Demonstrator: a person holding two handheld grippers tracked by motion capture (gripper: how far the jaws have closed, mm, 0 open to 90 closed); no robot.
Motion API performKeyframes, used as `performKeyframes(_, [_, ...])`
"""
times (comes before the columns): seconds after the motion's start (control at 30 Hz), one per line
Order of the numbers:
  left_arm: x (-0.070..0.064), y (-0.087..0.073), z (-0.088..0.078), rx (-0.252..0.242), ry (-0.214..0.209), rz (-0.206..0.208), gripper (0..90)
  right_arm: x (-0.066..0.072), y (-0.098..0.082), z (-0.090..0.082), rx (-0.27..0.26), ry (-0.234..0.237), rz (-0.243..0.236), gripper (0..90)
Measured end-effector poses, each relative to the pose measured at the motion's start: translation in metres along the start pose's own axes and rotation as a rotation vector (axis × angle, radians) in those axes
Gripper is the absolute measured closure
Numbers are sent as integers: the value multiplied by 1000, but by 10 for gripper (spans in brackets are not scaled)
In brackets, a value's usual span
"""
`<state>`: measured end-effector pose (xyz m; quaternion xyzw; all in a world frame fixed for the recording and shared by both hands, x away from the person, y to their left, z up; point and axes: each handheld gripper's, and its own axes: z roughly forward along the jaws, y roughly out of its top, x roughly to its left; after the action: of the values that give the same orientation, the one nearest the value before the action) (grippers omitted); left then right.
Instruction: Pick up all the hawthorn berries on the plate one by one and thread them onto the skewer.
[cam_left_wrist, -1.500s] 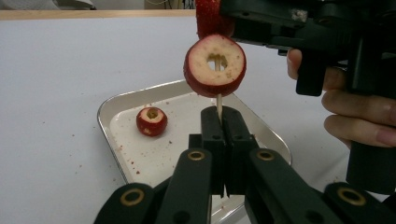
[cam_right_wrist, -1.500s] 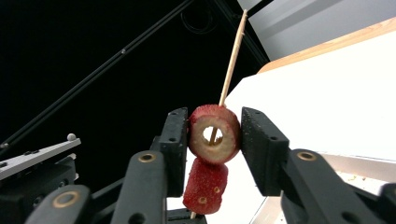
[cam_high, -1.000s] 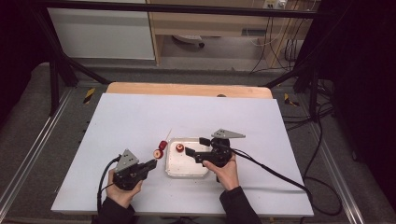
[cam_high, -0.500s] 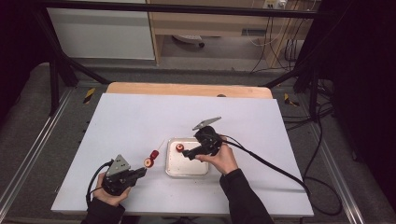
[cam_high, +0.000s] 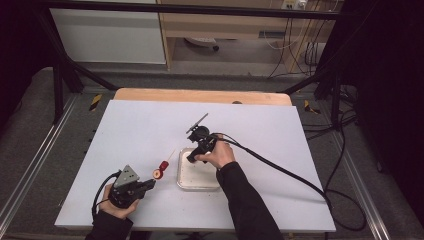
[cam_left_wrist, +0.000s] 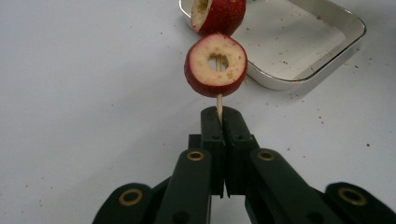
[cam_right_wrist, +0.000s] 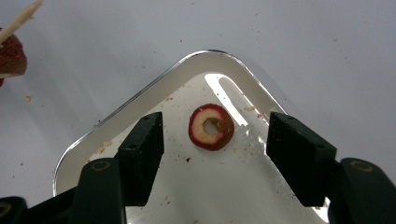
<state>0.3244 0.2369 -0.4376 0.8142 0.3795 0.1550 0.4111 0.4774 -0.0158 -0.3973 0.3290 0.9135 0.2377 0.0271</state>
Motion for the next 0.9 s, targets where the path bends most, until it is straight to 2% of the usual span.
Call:
performKeyframes(0.17, [1, -1, 0, 3, 8, -2, 884, -3, 7, 13, 57, 4, 3, 459])
performKeyframes(0.43, [1, 0, 2, 10, 2, 2, 884, -5, 9, 21, 102, 41, 23, 556])
performKeyframes(0.57, [0, 0, 2, 12, 1, 4, 884, -7, 10, 23, 107, 50, 30, 592])
performKeyframes(0.63, [0, 0, 2, 13, 1, 4, 885, -8, 10, 24, 105, 53, 17, 608])
performKeyframes(0.9, [1, 0, 2, 12, 1, 1, 885, -8, 10, 22, 108, 59, 26, 615])
